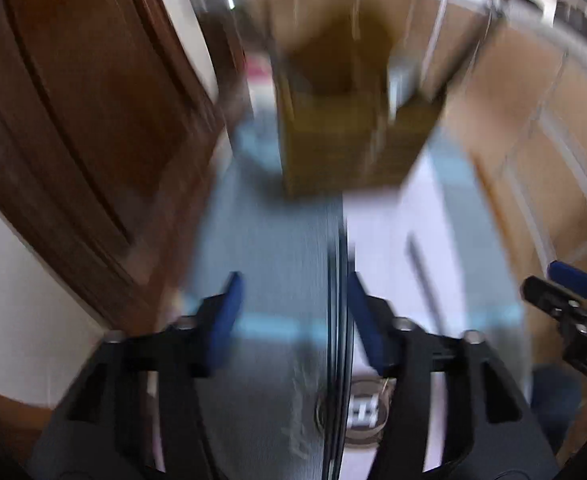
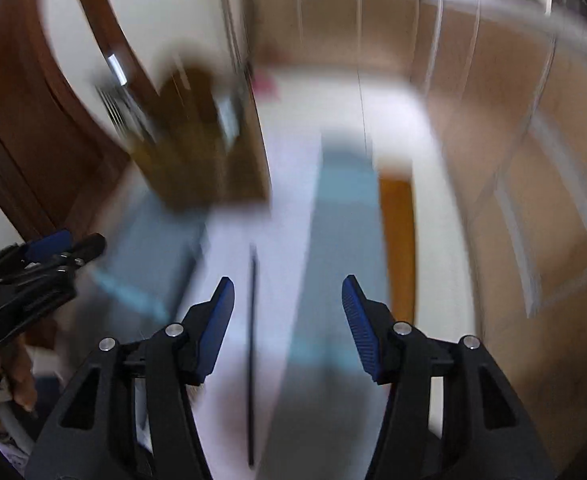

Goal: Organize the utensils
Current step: 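Move both grippers back down to the remaining black chopsticks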

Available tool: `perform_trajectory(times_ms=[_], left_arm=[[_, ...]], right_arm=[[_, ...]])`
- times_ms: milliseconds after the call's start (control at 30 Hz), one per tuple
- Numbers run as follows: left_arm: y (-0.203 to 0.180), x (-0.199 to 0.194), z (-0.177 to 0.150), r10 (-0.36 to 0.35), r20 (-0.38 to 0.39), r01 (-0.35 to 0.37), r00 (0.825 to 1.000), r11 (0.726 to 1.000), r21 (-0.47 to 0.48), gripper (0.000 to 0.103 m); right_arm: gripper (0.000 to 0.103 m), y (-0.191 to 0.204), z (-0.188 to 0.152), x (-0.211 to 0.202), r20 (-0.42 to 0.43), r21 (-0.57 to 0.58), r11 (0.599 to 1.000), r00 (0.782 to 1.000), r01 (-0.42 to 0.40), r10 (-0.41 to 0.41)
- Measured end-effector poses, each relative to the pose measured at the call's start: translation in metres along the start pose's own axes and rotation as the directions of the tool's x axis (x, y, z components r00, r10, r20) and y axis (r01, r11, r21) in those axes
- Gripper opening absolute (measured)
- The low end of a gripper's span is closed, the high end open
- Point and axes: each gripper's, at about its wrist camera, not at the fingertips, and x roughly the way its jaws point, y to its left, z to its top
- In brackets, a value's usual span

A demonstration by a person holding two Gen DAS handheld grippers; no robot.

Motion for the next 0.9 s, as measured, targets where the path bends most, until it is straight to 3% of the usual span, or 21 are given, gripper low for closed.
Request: perform_trajectory(times_ms=[67,167,267,600,900], left_arm=[[-0.003,0.028,-0.015,0.007,-0.067,-0.006,0.998,1.000,0.011,0.043],[-0.005,0.047,-0.028,-0.011,-0.115,0.012,0.993,1.000,0.007,0.043],[-0.003,0.049,-0.030,-0.009,-0.108,0.010,0.994,1.000,0.003,0.048],[0.018,0.043,-0.046,-0.020,-0.110,0.015,0.994,0.999,-0.043,0.046],[0.008,0.035,-0.050,-0.038,-0.118,0.035,0.992,0.999,-0.027,0.047]], right_arm=[[0.050,-0.003,-0.022,0.034,-0.116,0.044,0.999,0.993,-0.025,0.030],[0.049,0.004,-0.037,0.051,-0.160,0.044,0.999,0.987,-0.020,0.027],[0.049,0.011,-0.040,0.057,-0.169,0.023,1.000,0.986,-0.011,0.015],[0.049,0.023,-0.051,0.068,-0.183,-0.021,0.999,0.982,0.030,-0.033],[0.050,0.029,-0.053,0.075,-0.175,-0.060,0.996,0.982,0.065,-0.074]])
